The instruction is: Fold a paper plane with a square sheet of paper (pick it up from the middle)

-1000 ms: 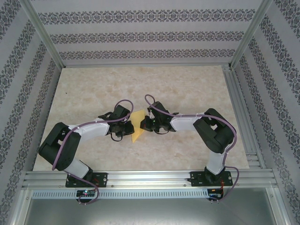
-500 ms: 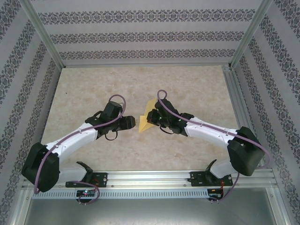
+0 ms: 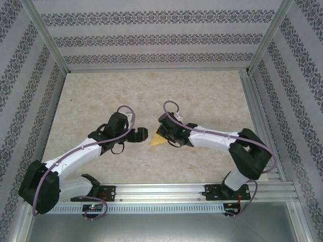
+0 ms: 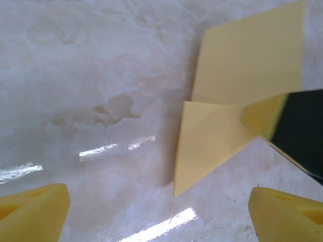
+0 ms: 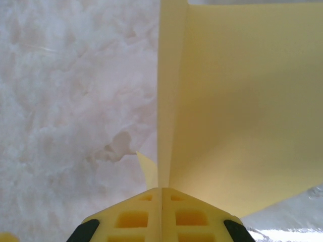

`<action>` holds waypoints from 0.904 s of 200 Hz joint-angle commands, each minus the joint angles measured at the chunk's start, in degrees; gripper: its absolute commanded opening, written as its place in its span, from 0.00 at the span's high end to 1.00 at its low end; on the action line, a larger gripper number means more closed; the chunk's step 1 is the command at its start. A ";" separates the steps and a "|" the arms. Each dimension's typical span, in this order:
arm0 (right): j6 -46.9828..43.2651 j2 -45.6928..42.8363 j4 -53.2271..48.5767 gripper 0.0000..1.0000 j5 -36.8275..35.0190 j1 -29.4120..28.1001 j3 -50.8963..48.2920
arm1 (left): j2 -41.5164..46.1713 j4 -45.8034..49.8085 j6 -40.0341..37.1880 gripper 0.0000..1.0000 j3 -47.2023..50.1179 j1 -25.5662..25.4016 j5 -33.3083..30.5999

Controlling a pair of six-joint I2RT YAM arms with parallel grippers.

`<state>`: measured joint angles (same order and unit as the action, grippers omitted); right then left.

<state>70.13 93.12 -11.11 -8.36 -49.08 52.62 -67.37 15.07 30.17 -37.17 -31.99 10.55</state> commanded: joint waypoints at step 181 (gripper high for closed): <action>13.81 0.56 13.05 0.98 9.93 3.26 -7.28 | -14.35 -34.42 -33.90 0.37 9.96 -12.46 -4.29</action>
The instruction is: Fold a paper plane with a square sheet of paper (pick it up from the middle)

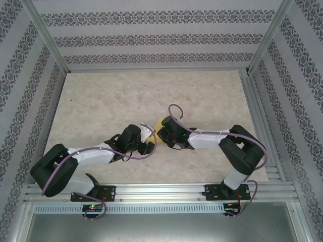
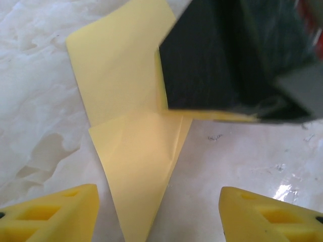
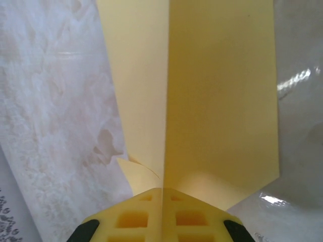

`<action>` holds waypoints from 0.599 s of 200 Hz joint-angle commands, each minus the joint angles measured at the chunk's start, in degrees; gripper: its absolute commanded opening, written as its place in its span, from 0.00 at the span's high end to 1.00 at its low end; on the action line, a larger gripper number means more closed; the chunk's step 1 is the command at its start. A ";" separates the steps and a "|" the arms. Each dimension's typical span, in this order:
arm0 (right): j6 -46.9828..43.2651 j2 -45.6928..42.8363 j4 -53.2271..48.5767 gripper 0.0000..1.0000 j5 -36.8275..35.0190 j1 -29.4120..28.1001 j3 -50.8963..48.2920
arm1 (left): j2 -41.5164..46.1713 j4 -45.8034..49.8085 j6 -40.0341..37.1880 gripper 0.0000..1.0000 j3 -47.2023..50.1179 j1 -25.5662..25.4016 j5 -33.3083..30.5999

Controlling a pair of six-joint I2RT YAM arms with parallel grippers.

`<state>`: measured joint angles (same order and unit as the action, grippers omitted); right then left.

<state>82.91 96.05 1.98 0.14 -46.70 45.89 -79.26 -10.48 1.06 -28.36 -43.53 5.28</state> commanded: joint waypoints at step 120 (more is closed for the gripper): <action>2.96 -0.69 4.85 0.95 7.09 2.30 -1.64 | -11.91 -20.72 -5.73 0.57 1.06 -2.27 -1.26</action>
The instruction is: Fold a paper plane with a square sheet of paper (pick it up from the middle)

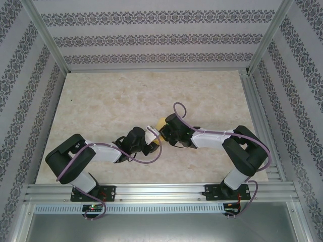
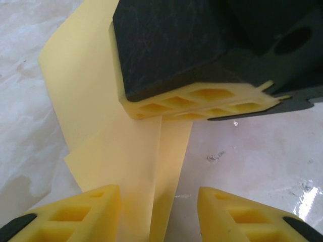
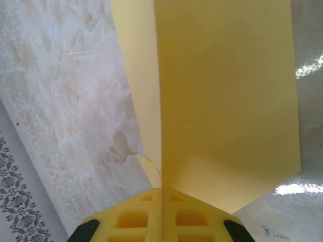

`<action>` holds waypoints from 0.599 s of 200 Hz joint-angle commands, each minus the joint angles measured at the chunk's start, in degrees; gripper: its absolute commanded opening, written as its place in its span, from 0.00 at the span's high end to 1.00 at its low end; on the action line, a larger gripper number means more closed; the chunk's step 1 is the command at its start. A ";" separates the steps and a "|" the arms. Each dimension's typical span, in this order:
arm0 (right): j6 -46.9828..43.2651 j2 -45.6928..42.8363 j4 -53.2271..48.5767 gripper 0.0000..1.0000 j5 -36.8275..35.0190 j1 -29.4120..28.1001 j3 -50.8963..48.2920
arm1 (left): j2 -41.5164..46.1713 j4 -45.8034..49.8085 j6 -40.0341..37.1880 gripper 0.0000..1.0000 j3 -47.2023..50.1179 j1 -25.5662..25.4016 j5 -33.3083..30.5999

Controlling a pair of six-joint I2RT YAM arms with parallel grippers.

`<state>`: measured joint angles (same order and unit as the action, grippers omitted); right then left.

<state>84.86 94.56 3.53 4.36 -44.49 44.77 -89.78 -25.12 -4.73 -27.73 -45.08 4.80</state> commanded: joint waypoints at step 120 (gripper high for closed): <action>-5.02 -5.91 2.63 0.57 4.03 4.36 -2.92 | -2.09 -9.64 3.14 0.94 2.22 -0.73 -2.89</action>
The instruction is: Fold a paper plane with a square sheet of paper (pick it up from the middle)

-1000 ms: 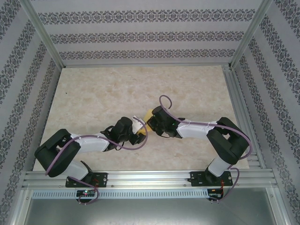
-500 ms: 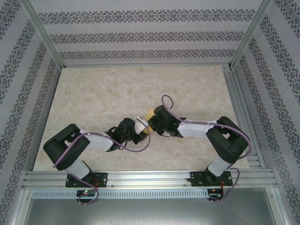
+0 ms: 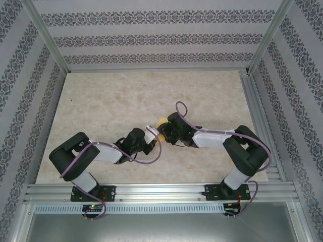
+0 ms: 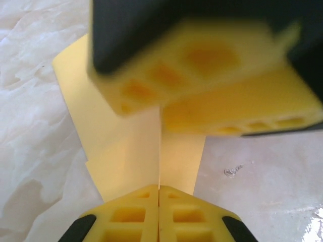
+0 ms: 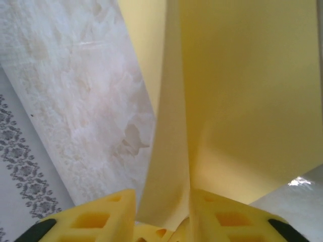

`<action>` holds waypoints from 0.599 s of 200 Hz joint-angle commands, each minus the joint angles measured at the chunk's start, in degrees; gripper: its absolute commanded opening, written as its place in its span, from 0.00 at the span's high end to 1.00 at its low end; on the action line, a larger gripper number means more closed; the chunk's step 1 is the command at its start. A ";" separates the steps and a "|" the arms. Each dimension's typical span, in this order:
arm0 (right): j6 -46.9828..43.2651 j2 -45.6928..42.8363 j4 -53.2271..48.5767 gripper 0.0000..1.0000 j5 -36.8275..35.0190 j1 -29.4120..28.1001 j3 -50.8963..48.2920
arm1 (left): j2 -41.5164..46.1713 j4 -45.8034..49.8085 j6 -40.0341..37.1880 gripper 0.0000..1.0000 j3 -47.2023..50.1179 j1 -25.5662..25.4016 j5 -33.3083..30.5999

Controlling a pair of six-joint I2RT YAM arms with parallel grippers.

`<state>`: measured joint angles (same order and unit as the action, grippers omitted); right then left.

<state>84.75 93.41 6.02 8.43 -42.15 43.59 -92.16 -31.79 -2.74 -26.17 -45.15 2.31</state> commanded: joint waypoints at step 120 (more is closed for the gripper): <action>-30.86 -7.43 6.80 0.58 6.64 6.21 -8.49 | 6.09 9.21 21.61 1.00 -3.14 2.01 7.45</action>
<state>59.40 84.62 7.44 12.12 -36.23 36.36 -88.44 -25.58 11.03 -27.90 -44.53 5.76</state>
